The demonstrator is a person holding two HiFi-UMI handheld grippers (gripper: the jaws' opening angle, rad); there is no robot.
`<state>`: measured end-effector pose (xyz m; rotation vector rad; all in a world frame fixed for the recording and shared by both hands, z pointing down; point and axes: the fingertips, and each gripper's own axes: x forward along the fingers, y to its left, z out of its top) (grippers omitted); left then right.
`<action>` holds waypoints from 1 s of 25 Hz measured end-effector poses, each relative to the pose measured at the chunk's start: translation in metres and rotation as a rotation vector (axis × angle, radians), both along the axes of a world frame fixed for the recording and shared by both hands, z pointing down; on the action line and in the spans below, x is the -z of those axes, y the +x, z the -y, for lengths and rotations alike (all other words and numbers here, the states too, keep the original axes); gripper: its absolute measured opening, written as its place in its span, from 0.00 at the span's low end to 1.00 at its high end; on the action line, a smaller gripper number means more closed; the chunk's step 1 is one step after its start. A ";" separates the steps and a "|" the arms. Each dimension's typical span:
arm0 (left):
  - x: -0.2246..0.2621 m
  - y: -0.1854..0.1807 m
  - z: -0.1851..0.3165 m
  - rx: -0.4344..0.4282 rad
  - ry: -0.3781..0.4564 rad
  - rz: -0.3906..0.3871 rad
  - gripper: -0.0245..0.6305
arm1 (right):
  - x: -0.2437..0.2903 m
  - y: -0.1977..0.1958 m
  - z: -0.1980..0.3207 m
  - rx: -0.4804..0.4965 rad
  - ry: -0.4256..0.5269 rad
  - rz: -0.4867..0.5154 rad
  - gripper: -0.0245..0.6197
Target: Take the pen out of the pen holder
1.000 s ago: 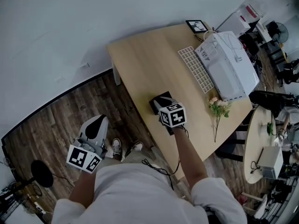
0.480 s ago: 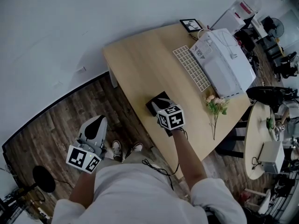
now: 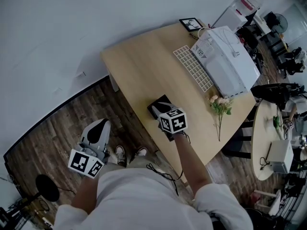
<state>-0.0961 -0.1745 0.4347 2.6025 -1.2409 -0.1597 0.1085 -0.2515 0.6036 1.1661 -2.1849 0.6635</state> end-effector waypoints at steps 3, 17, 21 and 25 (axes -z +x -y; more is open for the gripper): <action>-0.002 -0.001 -0.001 -0.001 -0.003 -0.002 0.06 | 0.003 0.001 0.001 -0.019 0.002 0.037 0.15; -0.006 -0.007 -0.001 -0.001 -0.013 -0.010 0.06 | 0.014 0.008 0.008 -0.056 0.039 0.051 0.11; -0.002 -0.002 -0.001 -0.015 -0.006 -0.013 0.06 | 0.021 0.010 0.009 -0.078 0.056 0.073 0.11; 0.001 0.005 0.000 -0.038 0.006 -0.015 0.06 | 0.031 0.014 0.009 -0.112 0.078 0.107 0.11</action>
